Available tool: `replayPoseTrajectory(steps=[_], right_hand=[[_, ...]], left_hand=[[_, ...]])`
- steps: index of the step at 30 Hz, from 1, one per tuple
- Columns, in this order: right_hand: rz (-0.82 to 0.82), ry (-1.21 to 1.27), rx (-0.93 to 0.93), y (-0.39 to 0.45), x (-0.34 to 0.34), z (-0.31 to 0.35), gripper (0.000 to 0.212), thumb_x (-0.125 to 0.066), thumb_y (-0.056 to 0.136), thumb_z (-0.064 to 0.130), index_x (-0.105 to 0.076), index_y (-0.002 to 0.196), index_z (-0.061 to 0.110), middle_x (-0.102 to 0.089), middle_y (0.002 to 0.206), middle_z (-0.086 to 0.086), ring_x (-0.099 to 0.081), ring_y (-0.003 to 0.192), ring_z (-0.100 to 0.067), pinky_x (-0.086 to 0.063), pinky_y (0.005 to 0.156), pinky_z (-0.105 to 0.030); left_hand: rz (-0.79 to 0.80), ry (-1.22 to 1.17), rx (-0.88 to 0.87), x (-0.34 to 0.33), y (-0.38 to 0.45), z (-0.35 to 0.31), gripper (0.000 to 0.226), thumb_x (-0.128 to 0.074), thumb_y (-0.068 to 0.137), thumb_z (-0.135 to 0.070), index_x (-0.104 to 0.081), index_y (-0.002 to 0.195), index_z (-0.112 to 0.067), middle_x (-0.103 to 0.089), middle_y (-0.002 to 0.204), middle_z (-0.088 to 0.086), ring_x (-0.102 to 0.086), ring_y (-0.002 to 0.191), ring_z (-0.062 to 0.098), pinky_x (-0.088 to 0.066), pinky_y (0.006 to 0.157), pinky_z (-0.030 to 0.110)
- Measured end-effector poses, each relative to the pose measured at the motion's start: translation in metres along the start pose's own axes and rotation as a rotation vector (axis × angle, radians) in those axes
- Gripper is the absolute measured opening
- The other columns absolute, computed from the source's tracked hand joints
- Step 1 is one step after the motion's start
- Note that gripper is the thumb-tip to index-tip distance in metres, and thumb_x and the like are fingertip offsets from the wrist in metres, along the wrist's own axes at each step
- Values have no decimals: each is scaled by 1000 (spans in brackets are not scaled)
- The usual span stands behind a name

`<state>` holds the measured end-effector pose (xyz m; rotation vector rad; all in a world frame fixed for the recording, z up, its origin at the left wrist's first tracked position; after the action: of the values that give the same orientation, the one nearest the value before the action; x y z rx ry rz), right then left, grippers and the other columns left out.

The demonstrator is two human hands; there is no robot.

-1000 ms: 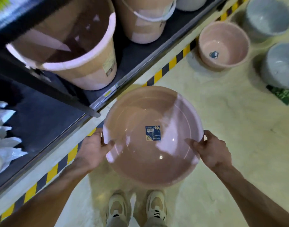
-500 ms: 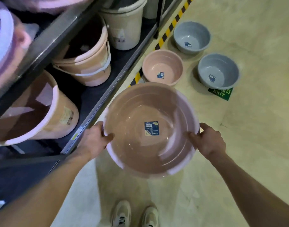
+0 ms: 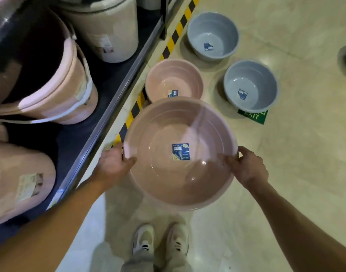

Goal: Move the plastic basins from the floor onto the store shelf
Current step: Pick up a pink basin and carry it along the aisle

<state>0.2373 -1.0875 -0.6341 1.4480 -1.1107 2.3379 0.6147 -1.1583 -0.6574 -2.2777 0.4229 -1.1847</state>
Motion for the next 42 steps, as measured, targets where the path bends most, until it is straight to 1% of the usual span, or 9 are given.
replayPoseTrajectory(steps=[4, 8, 12, 20, 23, 28, 31, 35, 42], right_hand=[[6, 9, -29, 54, 4, 13, 35, -59, 86, 50, -63, 112, 28, -70, 95, -7, -59, 86, -33, -42, 68, -37], [38, 35, -33, 110, 8, 29, 35, -58, 86, 47, -62, 115, 29, -71, 97, -5, -60, 89, -33, -42, 70, -37], [49, 7, -21, 165, 18, 50, 38, -59, 86, 48, -62, 117, 26, -72, 101, -10, -61, 93, -37, -39, 69, -37], [113, 43, -34, 256, 14, 93, 28, -61, 86, 43, -60, 102, 21, -69, 92, -9, -62, 92, -38, -39, 69, -38], [110, 61, -47, 288, 5, 105, 24, -61, 86, 42, -58, 93, 19, -63, 84, -5, -60, 84, -35, -41, 69, -38], [63, 62, -21, 342, -19, 118, 25, -60, 87, 40, -60, 95, 17, -64, 81, -6, -49, 75, -29, -38, 65, -37], [64, 66, 4, 371, -43, 124, 26, -62, 88, 38, -62, 102, 15, -66, 83, -6, -53, 77, -30, -39, 67, -36], [59, 91, 28, 394, -71, 129, 21, -64, 88, 31, -60, 92, 11, -62, 80, -5, -61, 81, -36, -43, 67, -37], [82, 35, 33, 417, -107, 128, 31, -60, 92, 34, -60, 113, 11, -66, 103, -16, -61, 90, -38, -51, 77, -43]], left_hand=[[28, -59, 19, 2, 53, -25, 29, -72, 87, -31, -62, 111, -18, -72, 88, 9, -70, 81, 36, -60, 78, 48], [32, -46, 62, 11, 106, -52, 33, -71, 85, -37, -61, 111, -19, -74, 89, 5, -71, 76, 29, -61, 75, 46], [56, -54, 93, 19, 155, -76, 38, -71, 87, -37, -55, 116, -17, -70, 103, 12, -69, 90, 36, -61, 80, 51], [60, -47, 143, 30, 249, -107, 34, -74, 87, -22, -54, 112, -8, -67, 103, 19, -67, 89, 39, -61, 78, 53], [81, -80, 161, 30, 285, -116, 25, -73, 87, -20, -55, 103, -15, -65, 98, 13, -66, 91, 38, -60, 75, 49], [67, -2, 169, 23, 346, -118, 34, -74, 88, -25, -53, 110, -9, -67, 106, 18, -66, 97, 41, -58, 83, 52], [75, 35, 195, 10, 379, -112, 40, -73, 89, -25, -50, 118, -9, -66, 116, 19, -65, 101, 42, -58, 86, 54], [32, 81, 212, -5, 405, -99, 41, -73, 89, -22, -48, 116, -5, -62, 115, 22, -64, 100, 43, -56, 84, 53], [-15, 101, 247, -37, 426, -70, 43, -70, 89, -26, -44, 119, -10, -63, 120, 22, -62, 104, 43, -50, 80, 46]])
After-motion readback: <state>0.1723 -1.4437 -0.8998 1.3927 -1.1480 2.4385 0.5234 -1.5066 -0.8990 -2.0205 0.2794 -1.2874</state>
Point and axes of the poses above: each hand's wrist, its own y-axis towards the middle knuckle, its own x-axis out of the back of the hand, z = x × y, the point moved 4 cm from there along y, towards the middle knuckle
